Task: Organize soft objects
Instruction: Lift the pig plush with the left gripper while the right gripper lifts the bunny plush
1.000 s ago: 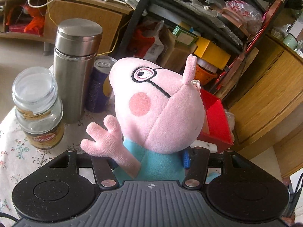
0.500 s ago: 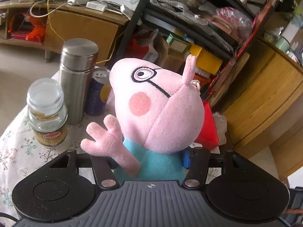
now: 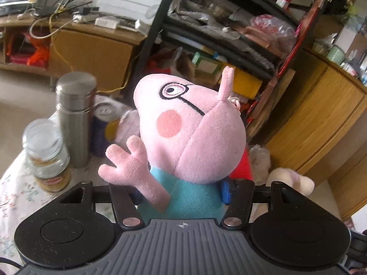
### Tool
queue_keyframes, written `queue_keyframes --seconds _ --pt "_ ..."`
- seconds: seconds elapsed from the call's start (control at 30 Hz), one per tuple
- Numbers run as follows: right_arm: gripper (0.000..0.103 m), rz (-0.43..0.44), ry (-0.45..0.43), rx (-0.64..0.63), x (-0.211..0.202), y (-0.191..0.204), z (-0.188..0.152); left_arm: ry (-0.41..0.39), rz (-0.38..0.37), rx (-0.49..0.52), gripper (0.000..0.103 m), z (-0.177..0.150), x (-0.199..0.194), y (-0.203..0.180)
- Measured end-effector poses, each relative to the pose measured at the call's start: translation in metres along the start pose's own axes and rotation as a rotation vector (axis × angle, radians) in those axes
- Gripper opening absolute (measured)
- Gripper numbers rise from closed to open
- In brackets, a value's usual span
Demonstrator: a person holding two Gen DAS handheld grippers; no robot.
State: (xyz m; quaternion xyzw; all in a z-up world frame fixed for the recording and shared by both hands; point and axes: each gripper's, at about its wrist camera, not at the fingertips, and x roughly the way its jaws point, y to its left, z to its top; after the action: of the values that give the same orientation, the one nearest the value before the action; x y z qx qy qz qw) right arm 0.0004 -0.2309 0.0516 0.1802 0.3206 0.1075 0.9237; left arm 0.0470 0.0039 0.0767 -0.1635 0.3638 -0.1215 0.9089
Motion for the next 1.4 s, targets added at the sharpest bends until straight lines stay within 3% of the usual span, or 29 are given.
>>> queue_keyframes --seconds 0.27,0.67,1.4 --pt "0.028 -0.050 -0.151 -0.045 -0.008 0.005 0.037 -0.062 0.004 0.036 0.060 0.019 0.012 -0.021" --pt "0.028 -0.059 -0.238 -0.043 -0.004 0.011 0.062 -0.102 -0.004 0.027 0.060 0.036 0.019 -0.025" --pt "0.029 -0.103 -0.273 -0.089 0.040 0.015 0.093 -0.152 0.032 0.011 0.060 0.068 0.052 -0.027"
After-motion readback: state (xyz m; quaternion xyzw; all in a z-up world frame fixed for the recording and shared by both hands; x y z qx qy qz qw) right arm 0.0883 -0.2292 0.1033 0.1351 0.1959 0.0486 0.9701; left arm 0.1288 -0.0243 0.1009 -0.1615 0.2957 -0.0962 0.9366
